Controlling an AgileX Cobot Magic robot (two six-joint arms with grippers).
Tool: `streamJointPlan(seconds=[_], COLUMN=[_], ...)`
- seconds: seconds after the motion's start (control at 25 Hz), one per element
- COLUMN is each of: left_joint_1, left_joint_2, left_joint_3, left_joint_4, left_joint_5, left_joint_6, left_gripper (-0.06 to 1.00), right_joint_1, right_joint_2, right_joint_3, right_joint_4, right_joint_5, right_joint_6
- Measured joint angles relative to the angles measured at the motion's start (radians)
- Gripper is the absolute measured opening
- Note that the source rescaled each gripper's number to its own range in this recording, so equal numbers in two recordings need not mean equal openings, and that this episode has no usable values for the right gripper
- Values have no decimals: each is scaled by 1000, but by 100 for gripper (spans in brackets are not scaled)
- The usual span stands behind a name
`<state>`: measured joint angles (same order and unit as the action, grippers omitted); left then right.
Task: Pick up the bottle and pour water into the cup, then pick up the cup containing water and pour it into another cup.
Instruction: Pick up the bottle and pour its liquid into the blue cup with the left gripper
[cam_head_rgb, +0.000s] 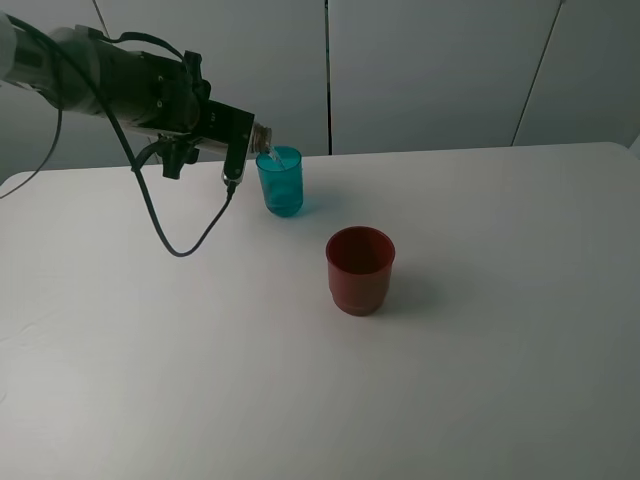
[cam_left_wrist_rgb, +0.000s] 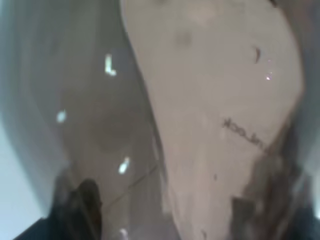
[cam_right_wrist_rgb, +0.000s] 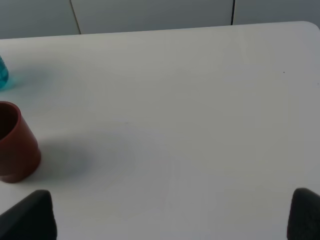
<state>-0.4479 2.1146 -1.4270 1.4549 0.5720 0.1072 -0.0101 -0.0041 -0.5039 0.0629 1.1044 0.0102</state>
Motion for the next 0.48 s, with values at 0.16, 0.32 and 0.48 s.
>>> streamJointPlan(seconds=[0.16,0.32,0.48], left_joint_1=[0,0,0], left_joint_2=[0,0,0], left_joint_3=[0,0,0], left_joint_4=[8,20,34], left_joint_5=[0,0,-4], left_joint_6=[1,2,6], left_gripper=[0,0,0], right_joint_1=[0,0,0], right_joint_2=[0,0,0], right_joint_3=[0,0,0], right_joint_4=[0,0,0], right_joint_5=[0,0,0], right_joint_6=[0,0,0])
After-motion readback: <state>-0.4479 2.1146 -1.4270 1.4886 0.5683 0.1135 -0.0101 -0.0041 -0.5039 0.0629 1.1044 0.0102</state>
